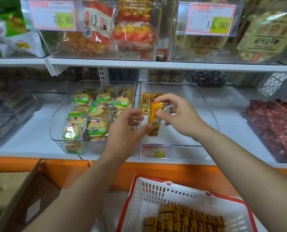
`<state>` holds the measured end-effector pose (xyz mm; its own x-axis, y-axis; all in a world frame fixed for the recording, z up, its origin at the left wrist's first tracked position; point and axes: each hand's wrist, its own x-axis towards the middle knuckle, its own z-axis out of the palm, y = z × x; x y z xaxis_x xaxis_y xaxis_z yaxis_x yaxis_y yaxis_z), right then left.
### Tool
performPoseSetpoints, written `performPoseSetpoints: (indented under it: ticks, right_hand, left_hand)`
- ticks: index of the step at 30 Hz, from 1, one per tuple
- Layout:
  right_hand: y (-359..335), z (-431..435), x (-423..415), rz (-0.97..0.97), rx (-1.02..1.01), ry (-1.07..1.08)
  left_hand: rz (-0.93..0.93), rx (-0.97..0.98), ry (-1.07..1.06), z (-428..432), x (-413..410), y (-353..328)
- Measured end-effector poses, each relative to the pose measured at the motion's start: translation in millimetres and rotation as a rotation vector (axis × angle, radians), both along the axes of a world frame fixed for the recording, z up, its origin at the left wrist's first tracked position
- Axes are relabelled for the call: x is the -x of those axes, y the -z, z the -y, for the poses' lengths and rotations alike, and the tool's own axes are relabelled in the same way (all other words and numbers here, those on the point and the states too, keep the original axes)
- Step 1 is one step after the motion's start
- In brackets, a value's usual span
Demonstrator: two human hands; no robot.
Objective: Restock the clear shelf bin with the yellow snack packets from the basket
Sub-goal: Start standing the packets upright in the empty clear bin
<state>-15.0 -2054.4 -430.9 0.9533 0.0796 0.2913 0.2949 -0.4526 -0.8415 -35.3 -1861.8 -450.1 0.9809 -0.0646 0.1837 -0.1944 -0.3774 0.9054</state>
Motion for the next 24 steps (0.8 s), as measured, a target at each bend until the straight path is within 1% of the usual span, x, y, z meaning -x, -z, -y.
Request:
performPoseSetpoints:
  ticks: [2,4,6,8,10,12,16,20,24]
  right_hand:
    - [9.9,16.7,-32.7,0.014,0.041,0.145]
    - [23.9,32.9,-67.5,-0.023,0.112,0.270]
    - [36.9,44.5,-98.2,-0.029,0.191,0.337]
    - [44.9,51.2,-119.0,0.021,0.326,0.372]
    - [52.2,54.6,-136.8,0.027,0.396,0.393]
    - [60.3,56.8,-150.3,-0.005,0.394,0.413]
    - [74.9,55.4,-162.7,-0.045,0.454,0.412]
    - [76.4,53.2,-163.2,-0.087,0.396,0.476]
    - [64.0,49.7,-146.6,-0.087,0.485,0.466]
  left_hand:
    - [0.059,-0.126,-0.074,-3.6,-7.9,6.8]
    - [0.072,-0.222,-0.104,-3.8,-12.9,15.3]
    - [0.092,-0.327,-0.120,0.1,-15.2,24.0]
    - [0.094,-0.391,-0.140,1.7,-15.6,29.2]
    - [0.026,-0.392,-0.135,-1.0,-18.3,34.5]
    - [-0.030,-0.388,-0.113,-4.6,-20.7,38.6]
    - [-0.009,-0.396,-0.100,-7.2,-20.4,41.3]
    - [-0.012,-0.393,-0.087,-8.9,-21.3,42.8]
    - [-0.034,-0.343,-0.069,-13.0,-21.9,37.1]
